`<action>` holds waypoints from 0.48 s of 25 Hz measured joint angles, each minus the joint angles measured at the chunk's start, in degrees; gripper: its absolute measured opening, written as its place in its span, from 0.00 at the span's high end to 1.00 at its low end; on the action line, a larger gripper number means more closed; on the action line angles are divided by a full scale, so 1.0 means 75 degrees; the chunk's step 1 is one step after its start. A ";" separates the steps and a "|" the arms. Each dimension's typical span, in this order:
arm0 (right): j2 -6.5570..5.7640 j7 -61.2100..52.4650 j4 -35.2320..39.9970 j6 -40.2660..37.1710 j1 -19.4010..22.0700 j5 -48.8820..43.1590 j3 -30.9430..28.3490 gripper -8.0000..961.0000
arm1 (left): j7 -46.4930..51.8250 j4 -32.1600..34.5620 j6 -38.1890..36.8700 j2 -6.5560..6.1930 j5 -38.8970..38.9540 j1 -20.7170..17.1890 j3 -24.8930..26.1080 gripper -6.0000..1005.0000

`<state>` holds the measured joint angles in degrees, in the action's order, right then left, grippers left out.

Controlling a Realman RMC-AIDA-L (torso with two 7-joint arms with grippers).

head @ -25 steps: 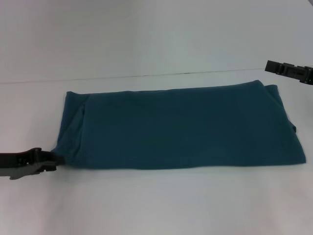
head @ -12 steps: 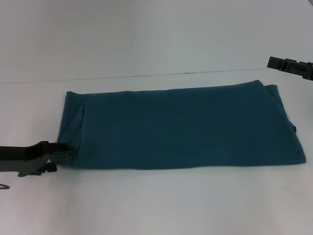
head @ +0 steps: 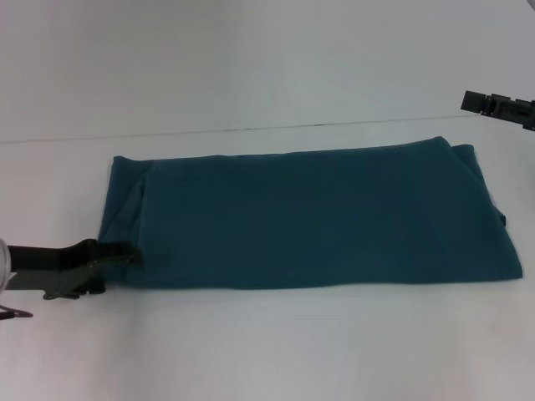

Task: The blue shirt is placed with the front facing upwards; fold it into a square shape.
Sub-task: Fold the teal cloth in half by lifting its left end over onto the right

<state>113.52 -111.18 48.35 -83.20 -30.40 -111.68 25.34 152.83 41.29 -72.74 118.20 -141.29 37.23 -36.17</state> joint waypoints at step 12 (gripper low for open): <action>-0.0072 -0.0011 0.0010 -0.0047 0.0038 0.0170 -0.0004 0.05 | 0.0133 -0.0356 0.0368 -0.0078 -0.0426 0.0350 -0.0002 0.09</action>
<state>112.98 -111.26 48.42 -83.55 -30.12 -110.40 25.31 153.83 38.62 -69.98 117.62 -144.48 39.85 -36.18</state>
